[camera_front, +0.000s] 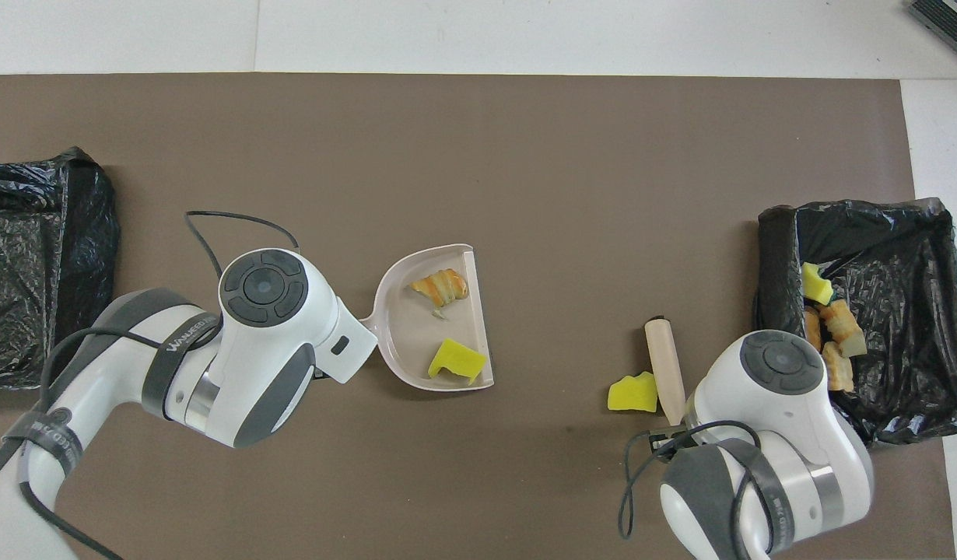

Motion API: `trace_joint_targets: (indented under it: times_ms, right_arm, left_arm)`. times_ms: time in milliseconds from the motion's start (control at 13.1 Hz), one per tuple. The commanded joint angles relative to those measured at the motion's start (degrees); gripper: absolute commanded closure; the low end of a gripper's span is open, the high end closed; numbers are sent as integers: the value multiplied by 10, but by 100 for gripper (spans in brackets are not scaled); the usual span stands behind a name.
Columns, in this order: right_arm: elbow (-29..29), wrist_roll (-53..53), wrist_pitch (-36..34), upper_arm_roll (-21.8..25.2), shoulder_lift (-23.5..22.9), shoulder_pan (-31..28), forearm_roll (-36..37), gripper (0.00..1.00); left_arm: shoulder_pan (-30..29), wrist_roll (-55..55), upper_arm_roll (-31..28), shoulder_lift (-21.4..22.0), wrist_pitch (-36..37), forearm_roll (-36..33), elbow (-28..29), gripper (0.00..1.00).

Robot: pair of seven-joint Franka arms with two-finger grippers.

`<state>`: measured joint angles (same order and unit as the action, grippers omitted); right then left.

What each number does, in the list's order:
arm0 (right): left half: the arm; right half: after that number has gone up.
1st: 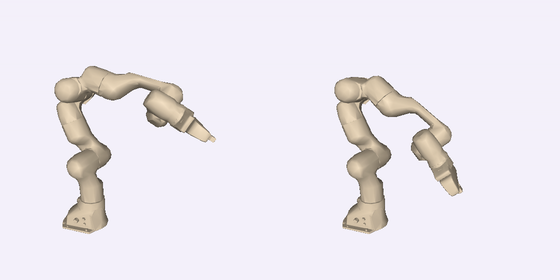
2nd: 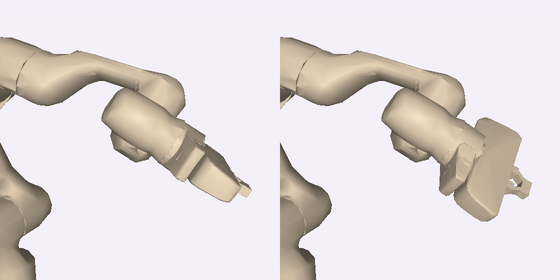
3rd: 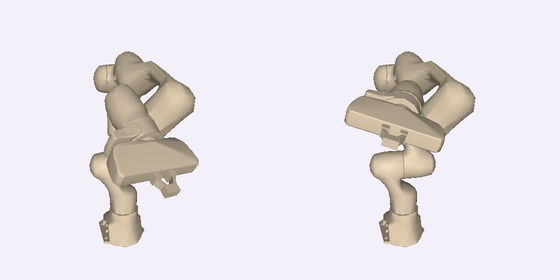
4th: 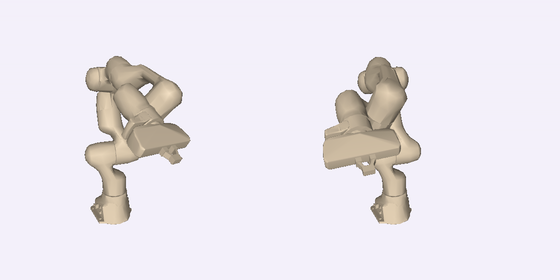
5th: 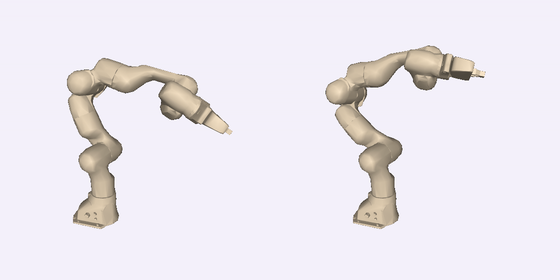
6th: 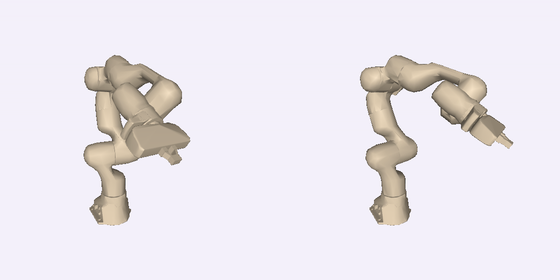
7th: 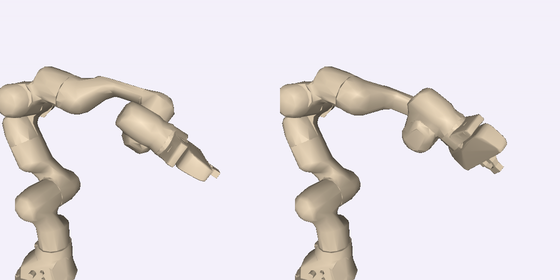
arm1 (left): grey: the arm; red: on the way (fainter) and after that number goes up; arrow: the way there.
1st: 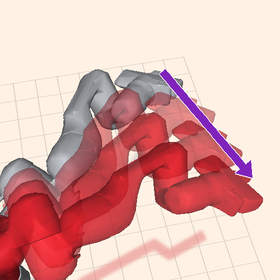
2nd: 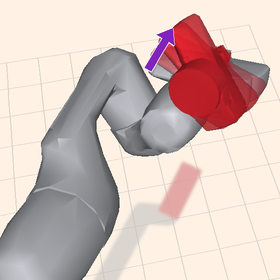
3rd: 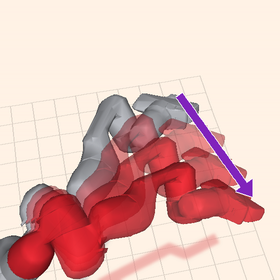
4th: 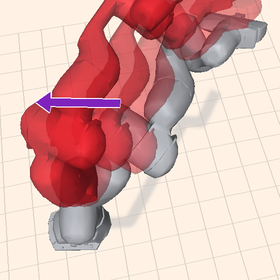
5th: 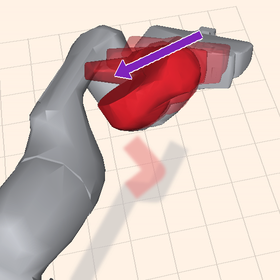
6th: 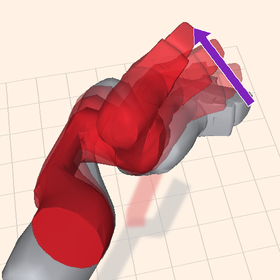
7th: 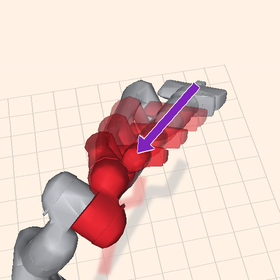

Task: Sweep and dump trash in bin
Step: 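Move the brush behind the remaining sponge pieces with the right gripper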

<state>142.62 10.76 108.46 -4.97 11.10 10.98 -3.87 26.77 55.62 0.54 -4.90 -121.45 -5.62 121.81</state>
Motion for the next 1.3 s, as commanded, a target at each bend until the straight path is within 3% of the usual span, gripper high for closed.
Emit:
trace_joint_targets:
  times_ms: [0, 153, 382, 612, 765, 994, 1223]
  right_arm:
    - [6, -8, 43, -3, -5, 10, -65, 100]
    - [-7, -6, 80, -3, -20, 32, -119, 100]
    - [-43, 0, 79, -3, -42, 40, -140, 100]
    - [-82, 65, 5, -5, -39, 46, -118, 100]
    - [-99, 103, -62, -5, -19, 45, -38, 100]
    - [-55, 158, -94, -6, 26, 72, -10, 100]
    - [-20, 173, -94, -7, 40, 90, -59, 100]
  left_arm:
    - [13, 5, -4, 27, -3, -14, 30, 100]
    - [13, 5, -4, 32, -3, -20, 37, 100]
    - [14, 4, -3, 45, -11, -40, 61, 100]
    - [22, 3, -3, 50, -3, -62, 61, 100]
    - [27, 0, -3, 50, -1, -69, 59, 100]
    - [27, -13, -3, 53, 10, -70, 55, 100]
    - [27, -25, -2, 67, 38, -80, 56, 100]
